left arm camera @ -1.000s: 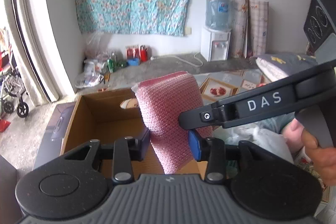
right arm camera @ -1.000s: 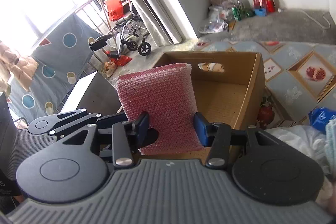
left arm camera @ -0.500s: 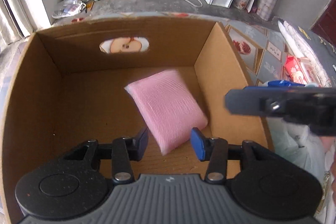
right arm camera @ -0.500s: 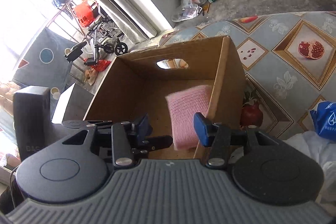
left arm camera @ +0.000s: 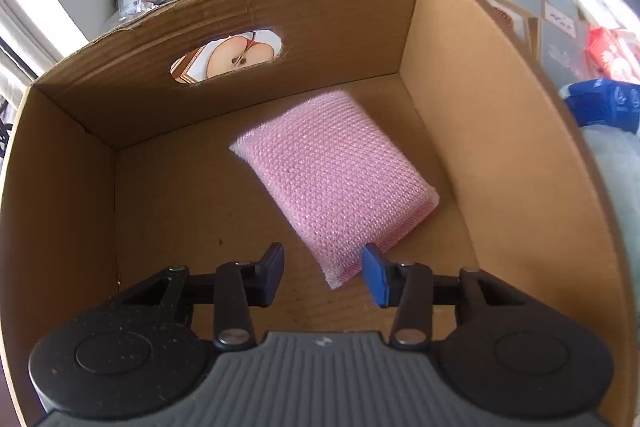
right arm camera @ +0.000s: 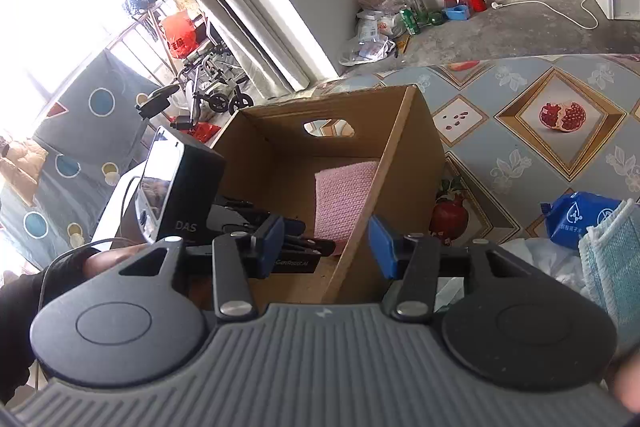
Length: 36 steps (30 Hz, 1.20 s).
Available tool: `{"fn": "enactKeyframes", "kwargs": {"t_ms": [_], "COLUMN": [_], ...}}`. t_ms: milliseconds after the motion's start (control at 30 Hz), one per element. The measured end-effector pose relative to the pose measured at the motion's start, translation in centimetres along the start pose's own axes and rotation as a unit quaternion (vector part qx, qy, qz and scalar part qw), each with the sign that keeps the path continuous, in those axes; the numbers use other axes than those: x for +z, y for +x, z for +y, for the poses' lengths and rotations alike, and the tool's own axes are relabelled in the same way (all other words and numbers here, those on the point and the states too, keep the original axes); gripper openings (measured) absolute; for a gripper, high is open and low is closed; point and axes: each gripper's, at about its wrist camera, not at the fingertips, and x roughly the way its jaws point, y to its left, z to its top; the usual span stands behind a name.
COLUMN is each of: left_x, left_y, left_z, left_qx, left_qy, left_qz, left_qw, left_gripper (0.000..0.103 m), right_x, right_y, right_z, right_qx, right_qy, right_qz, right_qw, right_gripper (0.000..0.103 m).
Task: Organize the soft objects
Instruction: 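Open the left tool to drop the pink pad into the box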
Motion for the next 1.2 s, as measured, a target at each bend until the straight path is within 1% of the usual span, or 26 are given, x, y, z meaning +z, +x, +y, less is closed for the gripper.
{"fn": "enactKeyframes", "kwargs": {"t_ms": [133,233,300,400,433,467,500,533,567,600,633,733,800,867,933,1000,1067,1133,1200], "left_x": [0.7,1.2,1.3,1.2,1.1,1.0,1.1,1.2,1.4,1.6,1.9,2.8,3.3,4.1,4.4,4.6,4.7,5.0,5.2], "left_y": [0.8,1.3,1.5,1.5,1.4,1.3,1.1,0.8,0.4,-0.1,-0.7,-1.2,-0.8,-0.3,0.8,1.8,2.6,3.0,3.0], "left_z": [0.1,-0.3,-0.9,-2.2,-2.4,-2.4,-2.2,-1.7,-1.2,-0.6,0.1,1.7,2.4,2.9,3.5,4.2,4.6,4.8,4.5], "left_qx": [0.002,0.010,0.011,0.019,0.021,0.016,0.009,-0.004,-0.019,-0.032,-0.041,-0.051,-0.057,-0.059,-0.070,-0.094,-0.121,-0.144,-0.154], "left_qy": [0.012,0.038,0.078,0.151,0.163,0.166,0.161,0.150,0.136,0.120,0.103,0.052,0.023,-0.009,-0.046,-0.085,-0.114,-0.132,-0.136], "left_qz": [-0.005,-0.019,-0.027,-0.038,-0.041,-0.039,-0.035,-0.030,-0.031,-0.036,-0.043,-0.052,-0.048,-0.037,-0.023,-0.007,0.002,0.005,0.000], "left_qw": [0.9999,0.9990,0.9966,0.9875,0.9855,0.9853,0.9863,0.9882,0.9901,0.9916,0.9929,0.9960,0.9969,0.9975,0.9962,0.9919,0.9861,0.9807,0.9786], "left_gripper": [0.044,0.042,0.042,0.043,0.043,0.045,0.051,0.055,0.062,0.065,0.066,0.066,0.066,0.066,0.066,0.064,0.064,0.064,0.063], "right_x": [-0.1,0.0,0.1,0.1,0.1,0.1,0.1,0.1,0.1,0.1,0.1,0.1,0.1,-0.1,-0.3,-0.6,-0.9,-1.3,-1.5], "right_y": [-0.2,-0.3,-0.2,-0.1,-0.1,-0.1,-0.1,-0.1,-0.1,-0.1,-0.2,-0.4,-0.6,-0.9,-1.3,-1.8,-2.2,-2.6,-3.0], "right_z": [0.0,0.2,0.3,0.2,0.2,0.1,0.1,0.1,0.1,0.1,0.1,0.2,0.3,0.3,0.2,0.1,0.1,0.0,0.0], "right_qx": [-0.001,-0.001,-0.003,-0.004,-0.005,-0.005,-0.005,-0.005,-0.005,-0.005,-0.005,-0.005,-0.004,-0.006,-0.011,-0.013,-0.017,-0.021,-0.025], "right_qy": [-0.006,-0.011,-0.013,-0.012,-0.011,-0.010,-0.010,-0.010,-0.010,-0.012,-0.013,-0.015,-0.015,-0.017,-0.019,-0.017,-0.016,-0.017,-0.017], "right_qz": [0.000,0.001,0.002,0.002,0.003,0.004,0.004,0.005,0.005,0.004,0.003,-0.001,-0.004,-0.007,-0.011,-0.012,-0.011,-0.010,-0.010], "right_qw": [1.000,1.000,1.000,1.000,1.000,1.000,1.000,1.000,1.000,1.000,1.000,1.000,1.000,1.000,1.000,1.000,1.000,1.000,0.999], "right_gripper": [0.048,0.048,0.048,0.048,0.048,0.048,0.048,0.048,0.048,0.049,0.049,0.049,0.050,0.050,0.050,0.050,0.050,0.050,0.050]}}
